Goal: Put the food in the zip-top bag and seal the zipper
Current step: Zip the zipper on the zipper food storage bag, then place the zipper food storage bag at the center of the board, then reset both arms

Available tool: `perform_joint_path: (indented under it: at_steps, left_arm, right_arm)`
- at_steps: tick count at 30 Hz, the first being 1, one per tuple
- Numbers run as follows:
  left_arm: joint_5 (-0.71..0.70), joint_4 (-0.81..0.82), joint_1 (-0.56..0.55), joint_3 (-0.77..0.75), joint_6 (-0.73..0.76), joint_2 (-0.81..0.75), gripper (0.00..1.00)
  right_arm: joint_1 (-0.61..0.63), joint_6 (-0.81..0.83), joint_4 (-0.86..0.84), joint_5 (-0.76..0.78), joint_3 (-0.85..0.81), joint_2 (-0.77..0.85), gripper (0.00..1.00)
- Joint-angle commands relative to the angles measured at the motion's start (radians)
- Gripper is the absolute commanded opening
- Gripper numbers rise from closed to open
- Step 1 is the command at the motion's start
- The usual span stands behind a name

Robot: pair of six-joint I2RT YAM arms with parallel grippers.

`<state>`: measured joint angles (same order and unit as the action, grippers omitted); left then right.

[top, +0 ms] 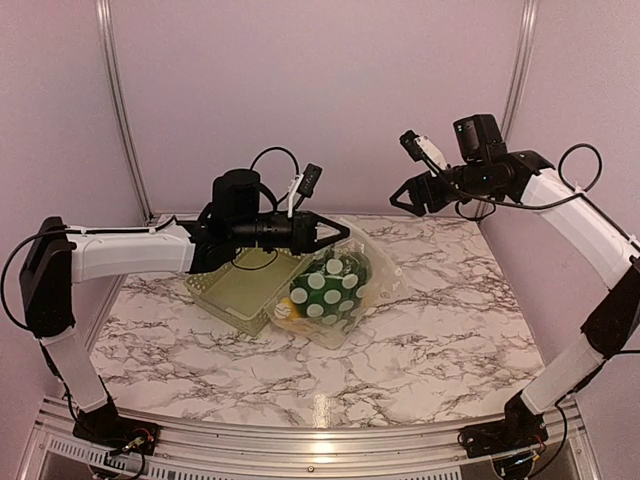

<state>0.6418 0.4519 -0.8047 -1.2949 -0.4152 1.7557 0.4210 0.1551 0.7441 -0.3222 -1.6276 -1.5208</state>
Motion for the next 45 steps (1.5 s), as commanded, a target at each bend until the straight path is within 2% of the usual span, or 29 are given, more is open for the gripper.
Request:
perform_joint_path:
  at_steps: [1,5,8,11,16,20,23,26,29,30,33,34,35,36,37,42,45]
  left_arm:
    - [0.019,0.075,-0.025,-0.072,-0.07,0.006,0.0]
    - [0.093,0.09,-0.059,-0.09,-0.077,-0.006,0.0]
    - [0.166,0.032,-0.088,-0.049,-0.033,-0.047,0.0]
    - [0.18,-0.063,-0.114,0.028,0.039,-0.115,0.0]
    - [0.187,-0.081,-0.119,0.075,0.039,-0.181,0.0]
    - [0.069,-0.106,-0.101,0.041,0.025,-0.1,0.0]
    - [-0.074,-0.123,-0.066,-0.039,-0.008,0.031,0.05]
    - [-0.125,-0.145,-0.021,-0.17,-0.057,0.184,0.08]
    - [-0.163,-0.136,0.028,-0.232,-0.138,0.281,0.12]
    - [-0.181,-0.14,0.045,-0.239,-0.15,0.293,0.17]
    - [-0.236,-0.202,0.09,-0.251,-0.113,0.287,0.43]
    - [-0.248,-0.24,0.104,-0.261,-0.095,0.279,0.49]
    - [-0.254,-0.273,0.116,-0.267,-0.078,0.268,0.59]
    - [-0.264,-0.296,0.128,-0.265,-0.061,0.25,0.88]
    - [-0.273,-0.313,0.135,-0.257,-0.04,0.226,0.98]
    - [-0.365,-0.444,0.142,-0.249,0.096,0.062,0.99]
    - [-0.514,-0.578,0.142,-0.25,0.172,-0.049,0.99]
  right_arm:
    - [-0.006,-0.023,-0.019,0.015,-0.047,-0.017,0.67]
    - [-0.005,-0.025,-0.022,0.013,-0.051,-0.022,0.66]
    - [-0.006,-0.022,-0.023,0.014,-0.049,-0.024,0.66]
    - [-0.006,-0.021,-0.026,0.013,-0.04,-0.021,0.66]
    - [-0.006,-0.025,-0.032,0.02,-0.041,-0.021,0.66]
    - [-0.005,-0.036,-0.034,0.026,-0.04,-0.038,0.66]
    - [-0.008,-0.044,-0.033,0.051,-0.043,-0.053,0.66]
    - [-0.019,-0.062,-0.033,0.075,-0.04,-0.063,0.66]
    - [-0.033,-0.082,-0.03,0.123,-0.032,-0.069,0.67]
    - [-0.041,-0.094,-0.027,0.144,-0.029,-0.069,0.67]
    - [-0.086,-0.14,-0.028,0.167,-0.02,-0.059,0.68]
    - [-0.111,-0.159,-0.032,0.156,-0.014,-0.054,0.7]
    - [-0.122,-0.184,-0.035,0.148,-0.008,-0.049,0.75]
    - [-0.138,-0.198,-0.039,0.133,-0.003,-0.045,0.8]
    - [-0.15,-0.208,-0.043,0.123,0.001,-0.041,0.85]
    - [-0.159,-0.252,-0.109,0.237,0.035,-0.007,0.9]
    - [-0.159,-0.321,-0.137,0.399,0.028,0.016,0.98]
